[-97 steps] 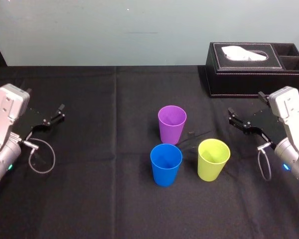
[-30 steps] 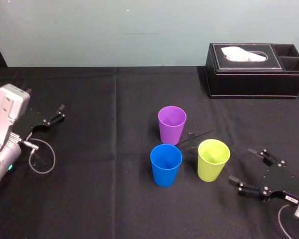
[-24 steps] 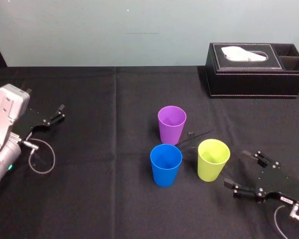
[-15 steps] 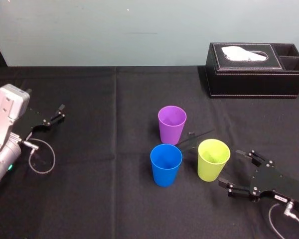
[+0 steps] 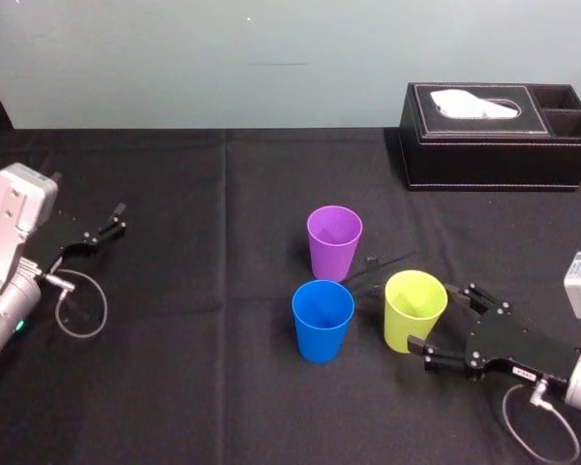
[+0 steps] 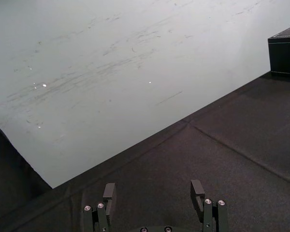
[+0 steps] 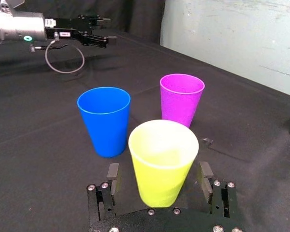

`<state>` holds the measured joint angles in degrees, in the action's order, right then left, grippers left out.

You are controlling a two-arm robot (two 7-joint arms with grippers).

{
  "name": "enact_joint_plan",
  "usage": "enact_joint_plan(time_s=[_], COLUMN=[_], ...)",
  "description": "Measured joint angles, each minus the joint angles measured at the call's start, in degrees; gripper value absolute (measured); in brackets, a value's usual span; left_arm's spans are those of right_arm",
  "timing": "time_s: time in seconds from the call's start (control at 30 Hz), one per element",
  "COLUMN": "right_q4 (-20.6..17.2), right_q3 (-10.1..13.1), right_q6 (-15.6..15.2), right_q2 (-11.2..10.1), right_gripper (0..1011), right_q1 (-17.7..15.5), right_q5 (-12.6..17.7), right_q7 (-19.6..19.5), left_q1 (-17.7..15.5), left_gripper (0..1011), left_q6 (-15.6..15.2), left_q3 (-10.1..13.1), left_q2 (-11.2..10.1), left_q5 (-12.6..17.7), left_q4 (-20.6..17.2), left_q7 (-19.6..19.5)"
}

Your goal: Stack the three plastic cups sequentially using one hand.

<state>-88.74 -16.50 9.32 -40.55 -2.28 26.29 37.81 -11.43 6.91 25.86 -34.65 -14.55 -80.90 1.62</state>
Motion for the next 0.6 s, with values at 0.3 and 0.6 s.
enact_joint_plan(time_s=[0.3,0.6], right_q4=[1.69,2.44], right_q3=[-1.4,-2.57], right_q6=[-0.91,-1.13], right_q2=[1.52,2.68], right_gripper=[1000,1000], right_q1=[2.62,4.42], right_q5=[-0.28,-0.67], right_q7=[0.0,0.01], left_q1=[0.0,0.0], left_gripper=[1011,1011], left_q6=[0.0,0.0], left_q3=[0.0,0.0], left_q2=[0.0,0.0], left_q5=[0.0,0.0], left_q4=[0.0,0.0], left_q7=[0.0,0.0])
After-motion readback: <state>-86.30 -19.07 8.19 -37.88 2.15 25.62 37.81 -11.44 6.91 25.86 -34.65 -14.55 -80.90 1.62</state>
